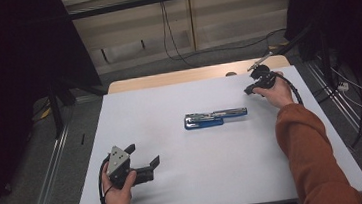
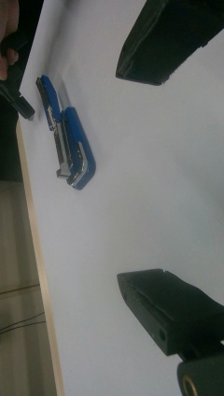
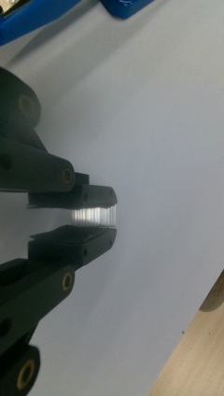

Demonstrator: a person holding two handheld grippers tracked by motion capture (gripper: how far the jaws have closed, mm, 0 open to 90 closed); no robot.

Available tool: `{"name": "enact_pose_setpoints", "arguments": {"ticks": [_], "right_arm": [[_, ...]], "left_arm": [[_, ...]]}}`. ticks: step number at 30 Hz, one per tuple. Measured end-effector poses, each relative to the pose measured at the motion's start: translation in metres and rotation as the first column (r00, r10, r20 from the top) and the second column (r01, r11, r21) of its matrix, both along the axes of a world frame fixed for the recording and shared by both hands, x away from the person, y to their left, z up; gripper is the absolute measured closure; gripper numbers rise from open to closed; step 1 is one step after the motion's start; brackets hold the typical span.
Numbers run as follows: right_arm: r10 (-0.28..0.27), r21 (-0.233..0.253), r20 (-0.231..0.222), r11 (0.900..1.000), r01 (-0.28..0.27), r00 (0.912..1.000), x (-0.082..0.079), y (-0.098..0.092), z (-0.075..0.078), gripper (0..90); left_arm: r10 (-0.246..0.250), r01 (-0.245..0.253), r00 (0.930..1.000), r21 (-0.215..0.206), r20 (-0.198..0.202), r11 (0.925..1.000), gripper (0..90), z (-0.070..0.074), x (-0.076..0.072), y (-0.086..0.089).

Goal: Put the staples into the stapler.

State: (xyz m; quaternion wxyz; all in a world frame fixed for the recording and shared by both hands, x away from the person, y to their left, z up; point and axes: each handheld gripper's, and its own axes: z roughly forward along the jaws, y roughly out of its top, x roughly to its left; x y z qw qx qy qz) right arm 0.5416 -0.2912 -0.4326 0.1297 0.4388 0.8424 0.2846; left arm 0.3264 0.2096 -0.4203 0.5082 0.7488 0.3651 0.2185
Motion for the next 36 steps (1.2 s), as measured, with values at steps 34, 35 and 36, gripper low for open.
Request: {"name": "enact_pose_setpoints", "arguments": {"ticks": [34, 35, 36], "right_arm": [[0.168, 0.111, 0.139, 0.977, -0.183, 0.9761, -0.027, 0.026, 0.041, 79.0], [0.177, 0.108, 0.142, 0.975, -0.193, 0.9739, -0.029, 0.028, 0.043, 79.0], [0.181, 0.109, 0.143, 0.974, -0.197, 0.9731, -0.03, 0.029, 0.043, 79.1]], "left_arm": [[0.0, 0.0, 1.0, -0.006, -0.003, 1.0, 3.8, 0.0, 0.001, 0.0], [0.0, 0.0, 1.0, -0.006, -0.004, 1.0, 3.8, 0.0, 0.001, 0.0], [0.001, -0.001, 1.0, -0.006, -0.003, 1.0, 3.8, 0.0, 0.001, 0.0]]}}
